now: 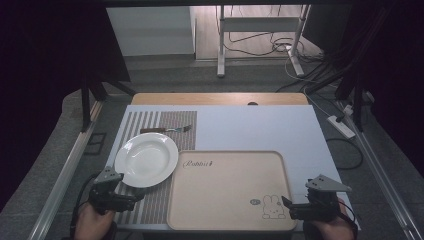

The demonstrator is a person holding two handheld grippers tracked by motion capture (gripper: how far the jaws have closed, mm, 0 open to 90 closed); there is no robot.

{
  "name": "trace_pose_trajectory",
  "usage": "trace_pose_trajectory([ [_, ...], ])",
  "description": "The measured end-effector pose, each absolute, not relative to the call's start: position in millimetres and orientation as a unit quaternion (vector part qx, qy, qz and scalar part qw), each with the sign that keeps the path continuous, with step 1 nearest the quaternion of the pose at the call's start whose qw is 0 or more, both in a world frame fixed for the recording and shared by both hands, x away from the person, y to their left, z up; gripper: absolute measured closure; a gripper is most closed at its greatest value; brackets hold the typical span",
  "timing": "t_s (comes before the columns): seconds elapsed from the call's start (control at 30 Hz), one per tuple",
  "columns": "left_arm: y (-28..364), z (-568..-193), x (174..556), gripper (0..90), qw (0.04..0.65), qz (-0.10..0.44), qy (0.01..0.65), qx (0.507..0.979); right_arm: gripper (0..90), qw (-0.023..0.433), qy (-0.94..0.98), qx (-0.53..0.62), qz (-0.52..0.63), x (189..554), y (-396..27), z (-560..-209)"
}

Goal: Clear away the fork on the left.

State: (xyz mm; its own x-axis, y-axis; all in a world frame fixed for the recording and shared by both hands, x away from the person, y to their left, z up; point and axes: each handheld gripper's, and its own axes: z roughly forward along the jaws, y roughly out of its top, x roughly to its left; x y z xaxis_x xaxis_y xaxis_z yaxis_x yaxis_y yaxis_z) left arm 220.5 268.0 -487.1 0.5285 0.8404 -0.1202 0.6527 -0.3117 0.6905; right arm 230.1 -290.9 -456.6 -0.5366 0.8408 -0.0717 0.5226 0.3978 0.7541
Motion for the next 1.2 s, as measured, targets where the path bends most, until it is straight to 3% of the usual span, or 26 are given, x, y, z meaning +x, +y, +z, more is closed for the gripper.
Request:
trace_pose_trajectory([
  [0.63,267,-493,252,0.2,0.366,0.120,0.460,0.800,0.0,0.226,0.809,0.421,0.342,231,-290,-457],
  [1.2,260,-499,306,0.0,0.358,0.110,0.447,0.813,0.0,0.227,0.811,0.420,0.339,231,-289,-458],
])
